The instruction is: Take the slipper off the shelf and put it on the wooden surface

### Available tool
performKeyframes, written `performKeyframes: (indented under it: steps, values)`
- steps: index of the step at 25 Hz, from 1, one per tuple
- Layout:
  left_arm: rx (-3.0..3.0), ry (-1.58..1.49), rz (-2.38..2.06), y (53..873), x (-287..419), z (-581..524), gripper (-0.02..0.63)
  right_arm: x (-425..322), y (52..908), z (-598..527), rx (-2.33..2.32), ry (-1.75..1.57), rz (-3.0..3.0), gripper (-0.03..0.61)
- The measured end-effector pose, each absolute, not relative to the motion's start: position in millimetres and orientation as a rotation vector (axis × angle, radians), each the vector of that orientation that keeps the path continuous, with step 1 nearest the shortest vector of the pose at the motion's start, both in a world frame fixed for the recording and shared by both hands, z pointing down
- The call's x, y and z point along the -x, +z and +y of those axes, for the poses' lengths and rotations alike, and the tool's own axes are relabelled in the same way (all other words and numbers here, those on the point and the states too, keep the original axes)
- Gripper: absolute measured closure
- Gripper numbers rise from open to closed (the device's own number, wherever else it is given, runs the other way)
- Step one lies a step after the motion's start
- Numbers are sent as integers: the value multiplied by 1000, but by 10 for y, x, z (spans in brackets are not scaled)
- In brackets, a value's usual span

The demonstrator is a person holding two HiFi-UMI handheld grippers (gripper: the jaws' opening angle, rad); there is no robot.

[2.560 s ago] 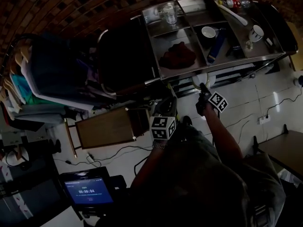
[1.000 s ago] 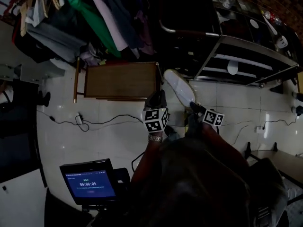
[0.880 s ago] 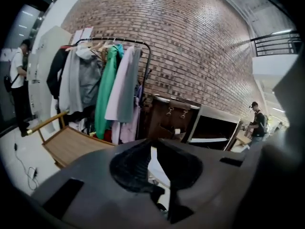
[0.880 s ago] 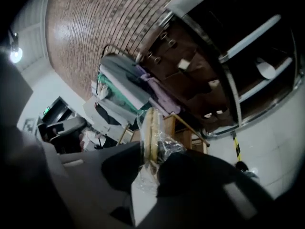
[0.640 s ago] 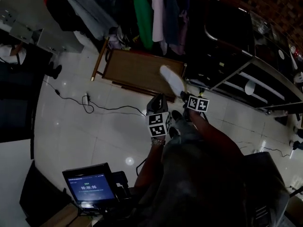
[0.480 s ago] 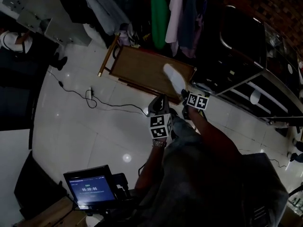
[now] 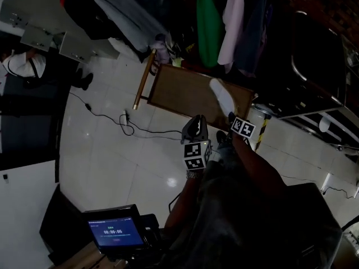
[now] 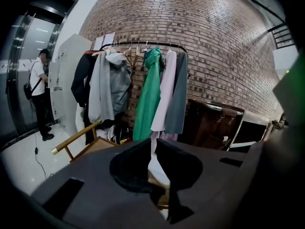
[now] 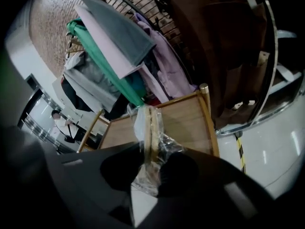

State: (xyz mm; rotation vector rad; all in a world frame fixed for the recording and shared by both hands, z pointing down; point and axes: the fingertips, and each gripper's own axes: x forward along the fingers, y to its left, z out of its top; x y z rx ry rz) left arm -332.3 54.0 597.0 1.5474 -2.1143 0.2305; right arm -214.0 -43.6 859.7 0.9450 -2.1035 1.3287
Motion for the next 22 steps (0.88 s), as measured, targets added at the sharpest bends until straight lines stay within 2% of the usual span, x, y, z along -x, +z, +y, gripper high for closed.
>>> performKeyframes:
  steps: [4, 8, 14, 15, 17, 20, 22]
  values:
    - [-1570, 240, -2076, 5983, 3504, 516, 574, 2190, 8777, -307, -993, 1343, -2022, 498]
    - [-1634, 243, -2024, 6010, 3673, 515, 574, 2173, 8945, -180, -1048, 1295, -1943, 434]
    - [-1802, 256, -1894, 6019, 3943, 802, 574, 2010, 8979, 42, -1241, 1180, -1790, 219]
    - [-1827, 259, -1874, 5994, 3990, 908, 574, 1959, 8913, 94, -1282, 1143, -1777, 206]
    - [-1878, 273, -1846, 5918, 4107, 1100, 574, 1919, 8677, 150, -1357, 1049, -1789, 218]
    - [-1955, 296, -1798, 5817, 4221, 1348, 574, 2077, 8207, 292, -1420, 1021, -1887, 304]
    - [-1991, 310, -1758, 5817, 4218, 1477, 574, 2272, 7824, 459, -1411, 1016, -1969, 437]
